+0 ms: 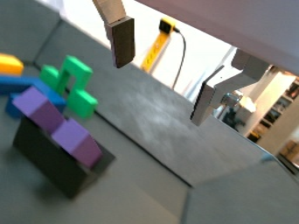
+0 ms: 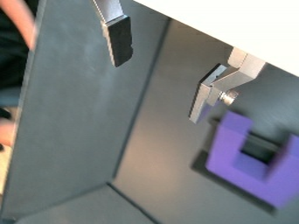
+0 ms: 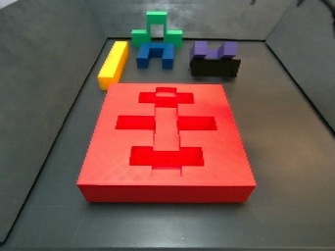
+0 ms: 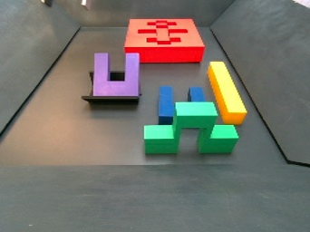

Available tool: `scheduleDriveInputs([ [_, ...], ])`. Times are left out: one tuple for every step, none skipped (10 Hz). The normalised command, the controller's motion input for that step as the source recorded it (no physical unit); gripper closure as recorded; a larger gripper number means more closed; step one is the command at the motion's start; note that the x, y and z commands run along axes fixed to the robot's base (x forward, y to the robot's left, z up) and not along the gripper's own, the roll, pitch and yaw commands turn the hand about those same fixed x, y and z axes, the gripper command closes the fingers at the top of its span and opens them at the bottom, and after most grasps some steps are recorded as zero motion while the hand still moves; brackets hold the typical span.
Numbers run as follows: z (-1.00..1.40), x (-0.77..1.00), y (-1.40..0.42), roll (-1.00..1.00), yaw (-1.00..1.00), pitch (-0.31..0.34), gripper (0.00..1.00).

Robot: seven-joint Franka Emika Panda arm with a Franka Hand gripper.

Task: Pick up the purple object. Move up. Place the purple object on the fixture. Regrasp the purple object. Move to above the board. Insert the purple object.
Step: Regrasp the purple object.

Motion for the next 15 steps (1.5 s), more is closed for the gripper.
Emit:
scheduleDriveInputs([
  [-0.32,0.0,0.05,0.51,0.77,0.28,0.0],
  [-0.39,0.0,0.23,0.19,0.73,0.229,0.0],
  [-0.3,0.1,0.22,-0.11,0.45,-0.106,0.0],
  [-0.41,0.12,0.24,-0.32,0.38,-0.374,0.0],
  [-0.5,0.01,0.31,-0.32,0.42,-0.551,0.0],
  [-0.51,0.0,0.33,-0.31,0.46,-0.58,0.0],
  [-0.52,-0.17,0.25,-0.3,0.37,-0.523,0.0],
  [-0.44,-0.39,0.18,-0.16,0.21,-0.274,0.0],
  [-0.25,-0.44,0.15,-0.09,0.09,-0.163,0.0],
  [-0.05,-0.38,0.09,0.0,0.05,0.0,0.0],
  [0.06,-0.19,0.09,0.14,0.04,0.337,0.0],
  [0.0,0.0,0.0,0.08,0.0,0.166,0.0],
  [-0.01,0.04,0.0,0.06,0.0,0.014,0.0],
  [-0.05,0.09,0.0,0.05,0.0,0.023,0.0],
  [-0.2,0.0,-0.02,0.11,0.0,0.023,0.0],
])
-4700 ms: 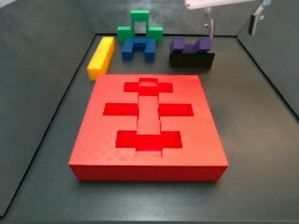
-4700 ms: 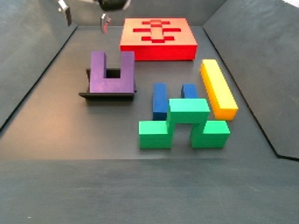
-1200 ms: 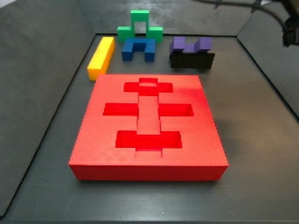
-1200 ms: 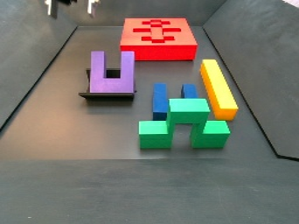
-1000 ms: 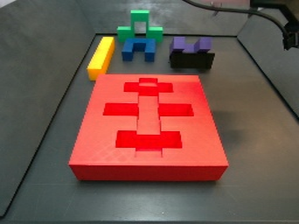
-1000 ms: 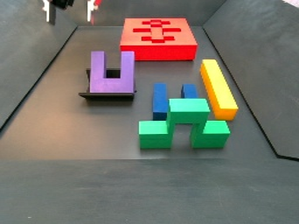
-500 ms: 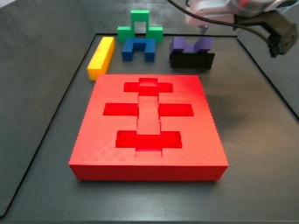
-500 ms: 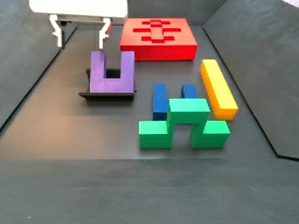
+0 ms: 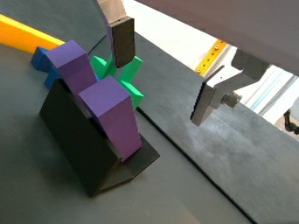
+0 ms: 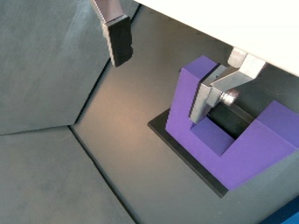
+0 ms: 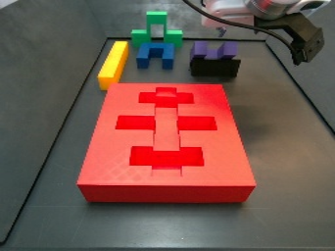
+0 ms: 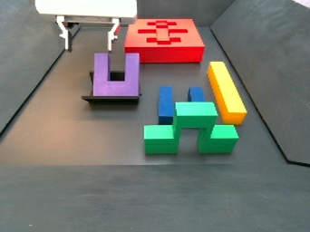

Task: Pick up the purple object. Move up. Place the purple object on the fixture. Regrasp the purple object. Move to above the board. Insert the purple object.
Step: Regrasp the purple object.

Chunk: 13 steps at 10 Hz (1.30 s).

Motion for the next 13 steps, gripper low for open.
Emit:
scheduleDriveInputs([
  [-0.32,-0.13,-0.01,0.16,0.0,0.034,0.0],
  [-0.31,-0.17,0.0,0.1,0.0,0.0,0.0],
  [-0.24,-0.07,0.0,0.08,0.0,0.0,0.0],
  [-0.2,0.0,0.0,0.07,0.0,0.0,0.0],
  [-0.18,0.0,0.0,0.07,0.01,0.0,0.0],
  [-0.19,0.08,-0.05,0.1,0.03,0.0,0.0],
  [-0.2,0.05,-0.09,0.12,0.0,0.0,0.0],
  [-0.19,0.0,-0.14,0.13,0.0,0.0,0.0],
  [-0.23,0.0,-0.15,0.14,0.0,0.0,0.0],
  [-0.22,0.0,-0.13,0.13,0.0,0.0,0.0],
  [-0.06,0.0,-0.03,0.06,0.0,0.0,0.0],
  [-0.03,0.0,0.0,0.01,0.0,0.0,0.0],
  [-0.08,0.0,0.0,0.04,0.0,0.0,0.0],
])
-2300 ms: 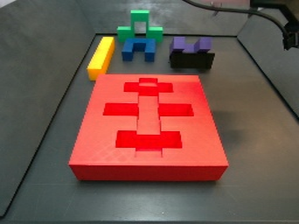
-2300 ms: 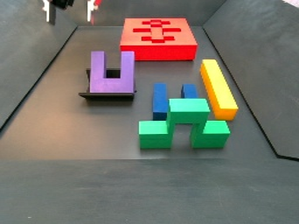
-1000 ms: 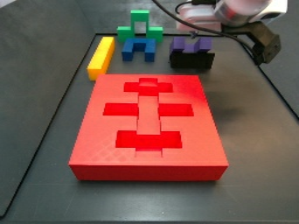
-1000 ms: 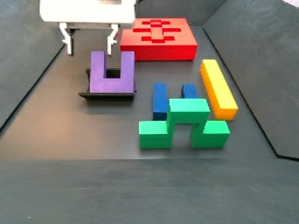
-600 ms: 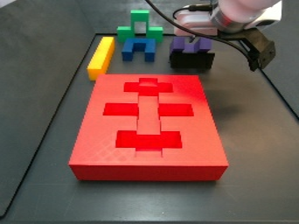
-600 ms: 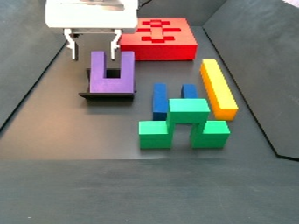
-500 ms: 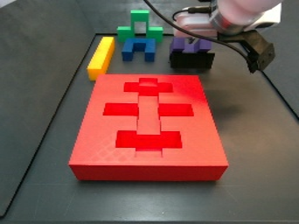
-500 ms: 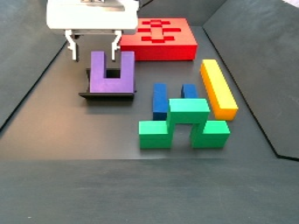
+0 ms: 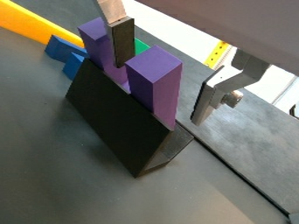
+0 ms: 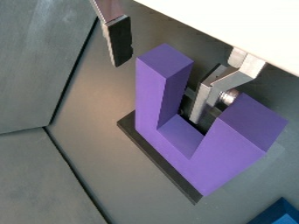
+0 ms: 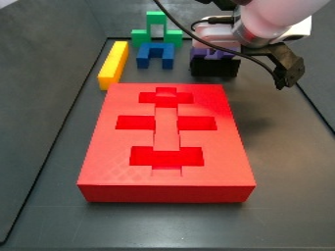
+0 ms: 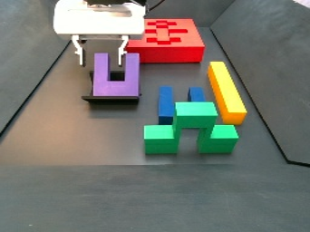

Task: Pick up the purple object. Move up. Place the purple object on the fixture. Regrasp the purple object. Move to above the board. Insert the purple object.
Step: Regrasp the purple object.

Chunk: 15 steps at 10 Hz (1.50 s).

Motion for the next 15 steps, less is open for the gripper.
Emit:
scheduleDriveInputs([
  [-0.09,0.0,0.0,0.06,0.0,0.0,0.0],
  [-0.11,-0.01,0.0,0.08,0.0,0.0,0.0],
  [-0.11,0.0,0.0,0.07,0.0,0.0,0.0],
  [-0.08,0.0,0.0,0.05,0.0,0.0,0.0],
  [0.0,0.0,0.0,0.01,0.0,0.0,0.0],
  [0.0,0.0,0.0,0.05,0.0,0.0,0.0],
  [0.0,-0.02,-0.04,0.12,0.0,-0.011,0.0],
  [0.0,0.0,0.0,0.0,0.0,0.0,1.0],
  [0.0,0.0,0.0,0.0,0.0,0.0,1.0],
  [0.0,0.0,0.0,0.0,0.0,0.0,1.0],
  [0.0,0.0,0.0,0.0,0.0,0.0,1.0],
  [0.0,0.0,0.0,0.0,0.0,0.0,1.0],
  [0.0,0.0,0.0,0.0,0.0,0.0,1.0],
  [0.0,0.0,0.0,0.0,0.0,0.0,1.0],
  [0.0,0.0,0.0,0.0,0.0,0.0,1.0],
])
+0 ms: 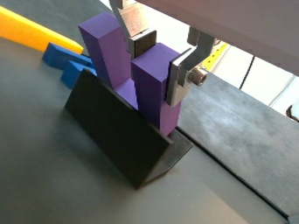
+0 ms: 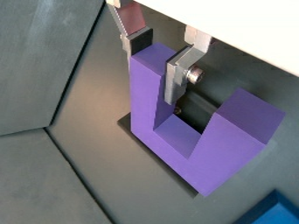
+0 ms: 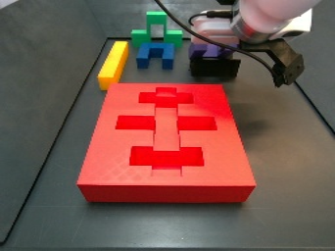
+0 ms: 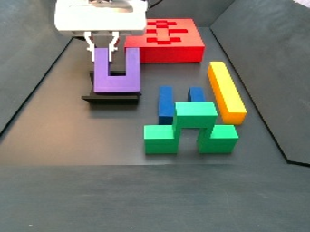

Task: Pick up the purple object. Move up. Place the purple object on the fixture. Regrasp the purple object. Move to above the board. Insert the purple object.
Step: Regrasp the purple object.

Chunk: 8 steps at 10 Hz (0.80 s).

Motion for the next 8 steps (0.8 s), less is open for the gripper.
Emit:
scheduleDriveInputs([
  [0.0,0.0,0.0,0.0,0.0,0.0,1.0],
  [0.0,0.0,0.0,0.0,0.0,0.0,1.0],
  [0.0,0.0,0.0,0.0,0.0,0.0,1.0],
  [0.0,0.0,0.0,0.0,0.0,0.0,1.0],
  [0.0,0.0,0.0,0.0,0.0,0.0,1.0],
  [0.0,0.0,0.0,0.0,0.0,0.0,1.0],
  [0.0,0.0,0.0,0.0,0.0,0.0,1.0],
  [0.0,0.0,0.0,0.0,0.0,0.0,1.0],
])
